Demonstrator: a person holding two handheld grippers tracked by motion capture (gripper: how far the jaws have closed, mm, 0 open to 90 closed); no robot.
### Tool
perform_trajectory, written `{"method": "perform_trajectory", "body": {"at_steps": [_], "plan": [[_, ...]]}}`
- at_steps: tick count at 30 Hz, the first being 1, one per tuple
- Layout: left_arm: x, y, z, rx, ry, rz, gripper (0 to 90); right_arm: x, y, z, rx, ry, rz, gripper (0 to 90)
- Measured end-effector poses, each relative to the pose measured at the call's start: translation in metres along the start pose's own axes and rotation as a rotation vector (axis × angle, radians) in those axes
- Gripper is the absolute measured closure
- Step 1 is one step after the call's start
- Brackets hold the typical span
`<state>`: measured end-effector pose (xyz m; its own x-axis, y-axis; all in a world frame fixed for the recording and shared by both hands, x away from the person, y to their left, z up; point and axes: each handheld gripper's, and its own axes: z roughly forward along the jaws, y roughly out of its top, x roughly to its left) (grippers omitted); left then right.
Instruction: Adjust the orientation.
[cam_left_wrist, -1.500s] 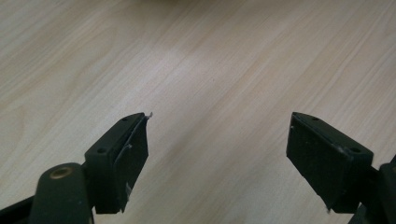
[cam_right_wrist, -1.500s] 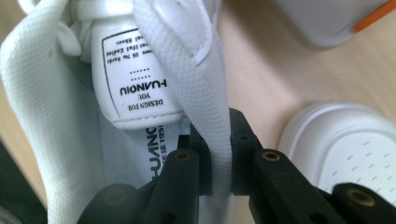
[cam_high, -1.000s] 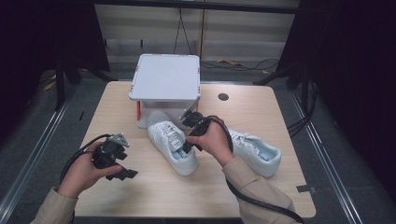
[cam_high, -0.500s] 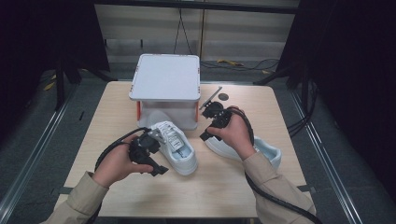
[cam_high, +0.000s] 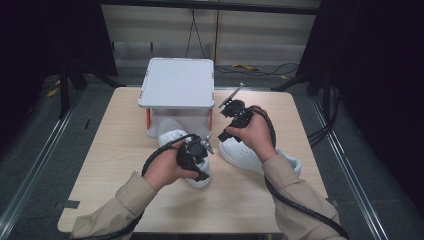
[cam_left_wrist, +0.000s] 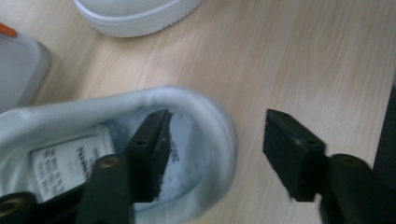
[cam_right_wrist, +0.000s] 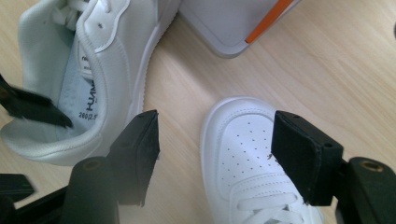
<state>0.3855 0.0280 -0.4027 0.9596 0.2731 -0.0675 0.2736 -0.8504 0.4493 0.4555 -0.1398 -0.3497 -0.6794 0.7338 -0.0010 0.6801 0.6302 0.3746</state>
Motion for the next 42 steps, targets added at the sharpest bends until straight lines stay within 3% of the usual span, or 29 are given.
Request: {"method": "perform_trajectory", "body": {"at_steps": [2,4,9,10,16,21,22,23,27,31,34,36,37,39,41,42], "plan": [[0.0,0.003,0.008,0.043,0.004,-0.012,45.8,-0.002,0.0,-0.002,-0.003,0.001,0.003,32.6],[-0.001,0.003,0.014,0.07,0.001,-0.03,54.2,-0.004,-0.001,-0.004,-0.006,-0.003,0.011,32.7],[0.0,0.0,0.028,0.146,-0.022,-0.005,67.9,-0.006,-0.003,-0.005,-0.007,-0.001,0.015,33.3],[0.0,-0.002,0.03,0.154,-0.031,-0.028,70.9,-0.006,-0.004,-0.005,-0.011,0.001,0.015,33.3],[-0.005,0.004,0.032,0.185,-0.017,0.026,74.3,-0.008,-0.006,0.0,0.003,0.0,0.019,33.3],[-0.007,0.001,0.028,0.195,-0.015,0.081,77.0,-0.011,-0.006,-0.002,-0.017,-0.006,0.027,34.0],[-0.009,0.001,0.023,0.206,-0.008,0.101,77.0,-0.012,-0.006,-0.002,-0.015,-0.008,0.026,34.1],[-0.009,0.001,0.021,0.187,0.004,0.119,76.7,-0.013,-0.007,-0.003,-0.014,-0.011,0.026,34.1],[-0.007,0.005,0.003,0.182,0.002,0.159,76.2,-0.014,-0.006,-0.004,-0.018,-0.017,0.027,34.3],[0.008,0.007,-0.012,0.188,0.072,0.223,75.6,-0.014,-0.001,-0.008,-0.038,-0.018,0.025,35.4],[0.03,0.002,-0.014,0.216,0.094,0.268,75.7,-0.014,0.009,-0.012,-0.049,-0.022,0.018,35.1],[0.046,-0.009,-0.009,0.245,0.067,0.257,74.5,-0.014,0.019,-0.017,-0.076,-0.028,0.013,36.0],[0.054,-0.018,-0.006,0.253,0.083,0.281,71.7,-0.013,0.025,-0.019,-0.09,-0.031,0.01,36.3],[0.061,-0.034,-0.006,0.268,0.081,0.229,66.3,-0.011,0.04,-0.023,-0.116,-0.032,0.007,40.7],[0.059,-0.043,-0.006,0.243,0.09,0.231,65.3,-0.01,0.049,-0.024,-0.162,-0.036,0.007,42.8],[0.058,-0.048,-0.007,0.238,0.101,0.195,64.2,-0.01,0.053,-0.023,-0.179,-0.031,0.008,44.2]]}}
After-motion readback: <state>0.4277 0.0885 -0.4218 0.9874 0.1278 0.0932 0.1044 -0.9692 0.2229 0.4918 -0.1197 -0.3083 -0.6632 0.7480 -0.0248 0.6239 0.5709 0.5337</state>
